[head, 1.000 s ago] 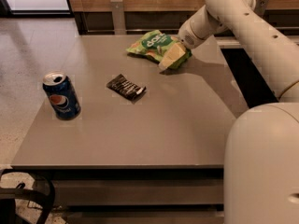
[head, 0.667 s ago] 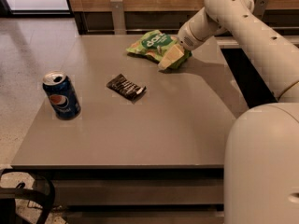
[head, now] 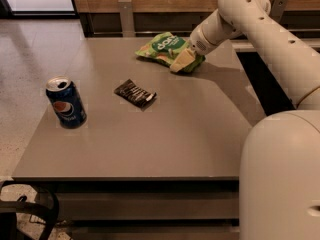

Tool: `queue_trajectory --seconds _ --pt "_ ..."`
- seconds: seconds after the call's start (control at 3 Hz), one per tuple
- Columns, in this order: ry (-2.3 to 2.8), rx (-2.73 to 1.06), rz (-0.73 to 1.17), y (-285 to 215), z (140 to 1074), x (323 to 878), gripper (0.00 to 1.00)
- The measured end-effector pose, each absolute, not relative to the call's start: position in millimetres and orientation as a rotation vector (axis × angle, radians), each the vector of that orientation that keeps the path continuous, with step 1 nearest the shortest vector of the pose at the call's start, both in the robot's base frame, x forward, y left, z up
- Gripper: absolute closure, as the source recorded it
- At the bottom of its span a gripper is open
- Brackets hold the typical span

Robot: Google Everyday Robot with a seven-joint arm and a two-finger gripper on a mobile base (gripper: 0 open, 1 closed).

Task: Move green rice chip bag near pepsi can

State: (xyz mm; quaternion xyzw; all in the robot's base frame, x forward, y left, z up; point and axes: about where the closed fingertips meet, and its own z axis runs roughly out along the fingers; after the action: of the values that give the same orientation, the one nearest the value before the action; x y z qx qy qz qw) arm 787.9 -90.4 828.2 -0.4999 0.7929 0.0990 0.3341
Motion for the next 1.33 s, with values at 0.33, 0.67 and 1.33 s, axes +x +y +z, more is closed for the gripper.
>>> queue_trajectory --seconds 0.33,0.67,1.33 --pt "2.071 -1.308 0.262 -88.8 826.1 788.1 0.82" --pt "2.071 -1.308 0.262 -88.8 827.2 788.1 1.0" --pt "2.071 -1.308 0.262 -88.7 827.8 788.0 1.0"
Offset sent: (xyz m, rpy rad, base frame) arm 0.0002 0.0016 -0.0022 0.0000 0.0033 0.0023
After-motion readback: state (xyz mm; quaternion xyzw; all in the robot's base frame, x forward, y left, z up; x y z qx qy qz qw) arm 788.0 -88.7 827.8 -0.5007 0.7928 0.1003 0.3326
